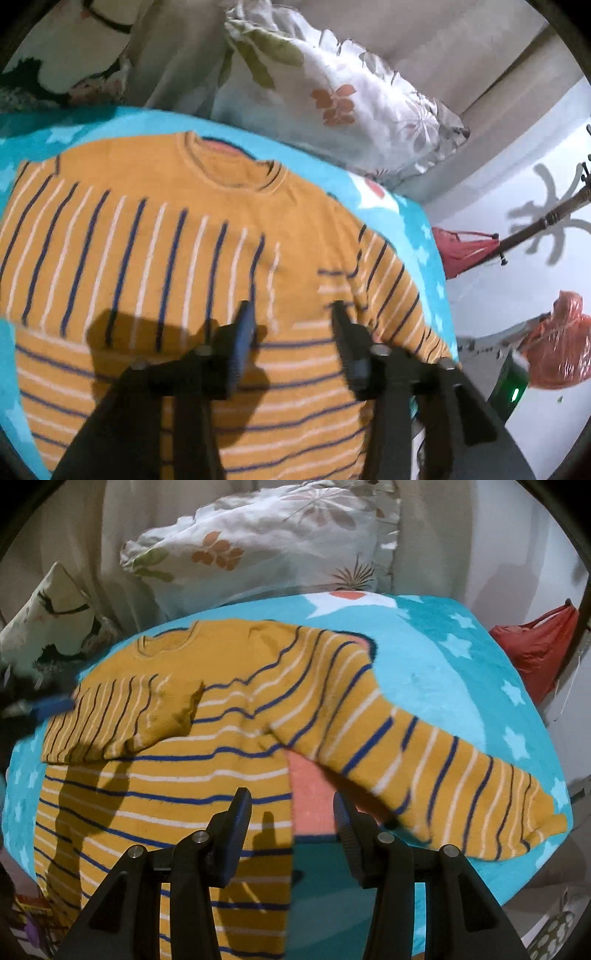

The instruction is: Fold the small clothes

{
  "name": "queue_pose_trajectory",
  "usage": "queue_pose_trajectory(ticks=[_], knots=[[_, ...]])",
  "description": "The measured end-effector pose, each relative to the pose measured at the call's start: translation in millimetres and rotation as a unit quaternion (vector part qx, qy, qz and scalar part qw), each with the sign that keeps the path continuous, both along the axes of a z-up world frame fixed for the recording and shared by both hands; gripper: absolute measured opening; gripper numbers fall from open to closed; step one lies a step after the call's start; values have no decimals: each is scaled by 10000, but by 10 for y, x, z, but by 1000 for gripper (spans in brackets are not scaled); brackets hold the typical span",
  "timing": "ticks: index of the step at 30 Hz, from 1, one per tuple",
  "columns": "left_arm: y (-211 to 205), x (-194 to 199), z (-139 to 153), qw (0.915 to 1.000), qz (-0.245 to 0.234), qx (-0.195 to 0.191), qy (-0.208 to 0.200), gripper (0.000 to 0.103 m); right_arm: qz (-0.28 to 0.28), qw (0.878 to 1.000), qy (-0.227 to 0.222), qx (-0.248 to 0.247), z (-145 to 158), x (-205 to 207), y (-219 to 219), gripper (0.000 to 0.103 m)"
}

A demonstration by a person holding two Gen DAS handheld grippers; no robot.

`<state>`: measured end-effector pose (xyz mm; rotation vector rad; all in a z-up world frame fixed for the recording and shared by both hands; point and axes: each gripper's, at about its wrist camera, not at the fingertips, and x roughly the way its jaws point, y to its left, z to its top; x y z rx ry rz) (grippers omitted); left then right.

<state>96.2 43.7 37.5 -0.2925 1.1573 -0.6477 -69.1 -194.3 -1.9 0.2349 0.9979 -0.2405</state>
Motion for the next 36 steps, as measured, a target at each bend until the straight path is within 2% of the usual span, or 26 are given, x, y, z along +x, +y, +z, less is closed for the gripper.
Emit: queue_pose_trajectory(ticks=[2,5,7,10,12,15,16,17,18,19,21,24,28,31,36], knots=[[190,-51,-36,9996,186,189,35,53,69,9999,-88,103,28,34,-23,50],[606,-84,-39,9971,590,473,65,54,300,9984,-243,413,64,200,24,50],[806,-147,-68,9926,915,801,-10,54,454,9959,-329,708,65,366,89,52],[1120,-309,-78,9854,1298,1096,-132,55,664,9909,-464,1072,17,687,225,58],[1291,-399,-87,9810,1496,1222,-168,55,735,9908,-388,1069,-87,955,347,58],[1460,-513,-80,9753,1713,1373,-237,55,716,9918,13,1062,-318,1289,484,58],[1540,-551,-75,9737,1773,1406,-270,56,736,9916,140,1050,-384,1364,534,55],[1624,-585,-63,9722,1832,1428,-301,56,800,9907,226,1074,-425,1428,586,45],[1694,-612,-55,9705,1897,1452,-332,57,878,9901,221,1071,-422,1454,643,19],[1736,-626,-54,9687,1958,1479,-360,58,974,9890,203,1096,-403,1469,677,12],[1848,-657,-48,9651,2081,1535,-414,58,1029,9888,45,1082,-304,1469,696,11],[1874,-640,-86,9633,2137,1580,-385,58,793,9917,-101,1008,-199,1421,554,10],[1801,-608,-182,9663,2011,1587,-245,59,264,9963,20,816,-247,1342,258,10],[1638,-592,-224,9698,1814,1617,-221,59,56,9953,142,952,-332,1213,91,13],[1287,-575,-235,9758,1428,1635,-247,59,-101,9939,-64,1100,-240,851,-62,17]])
